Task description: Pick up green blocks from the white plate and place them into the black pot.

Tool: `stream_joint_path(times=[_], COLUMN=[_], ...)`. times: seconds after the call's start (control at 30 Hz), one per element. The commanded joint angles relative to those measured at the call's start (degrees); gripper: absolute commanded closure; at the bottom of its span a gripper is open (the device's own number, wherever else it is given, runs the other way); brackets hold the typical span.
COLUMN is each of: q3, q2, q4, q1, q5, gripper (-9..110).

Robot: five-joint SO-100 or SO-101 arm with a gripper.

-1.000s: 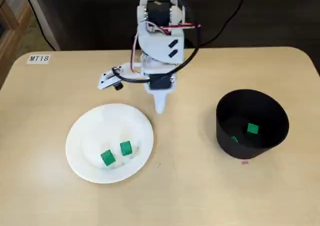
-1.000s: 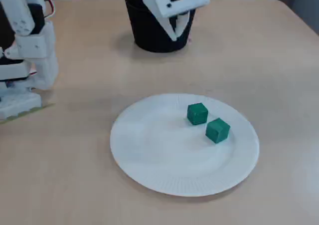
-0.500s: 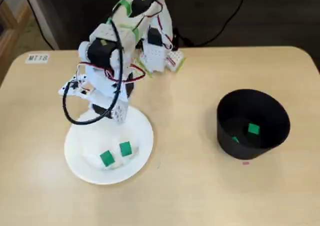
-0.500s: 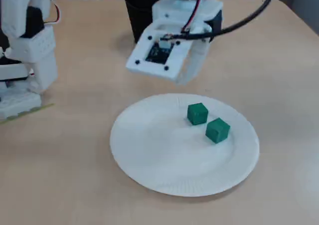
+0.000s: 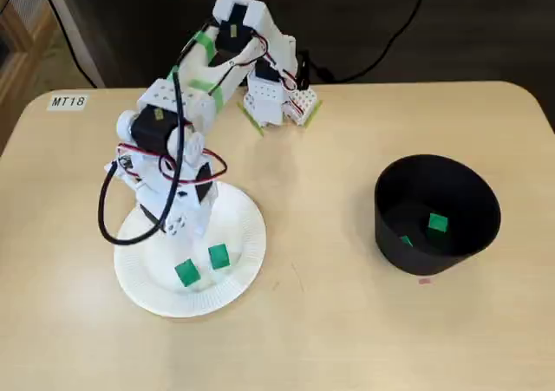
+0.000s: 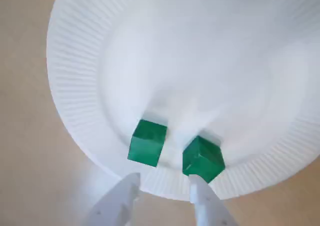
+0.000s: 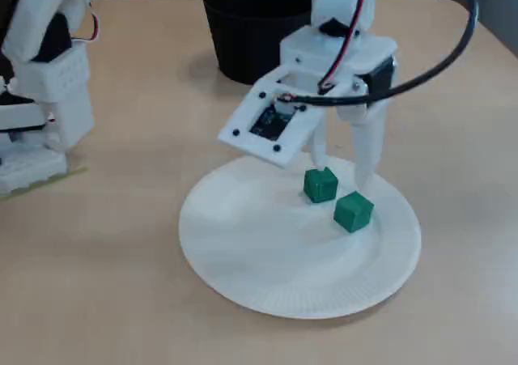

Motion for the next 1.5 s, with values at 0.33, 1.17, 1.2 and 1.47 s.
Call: stream_joint_path(times=[0.33, 1.17, 1.2, 1.47], q3=[-8.9, -22.0, -22.3, -30.8], q2=[-6.1, -17.9, -18.3, -20.2], q4=[-0.2, -0.2, -0.2, -0.2], q1=[0.7, -1.1, -1.1, -1.0], q5=[-0.6, 2.7, 2.6, 0.0], gripper=[71, 104, 104, 104])
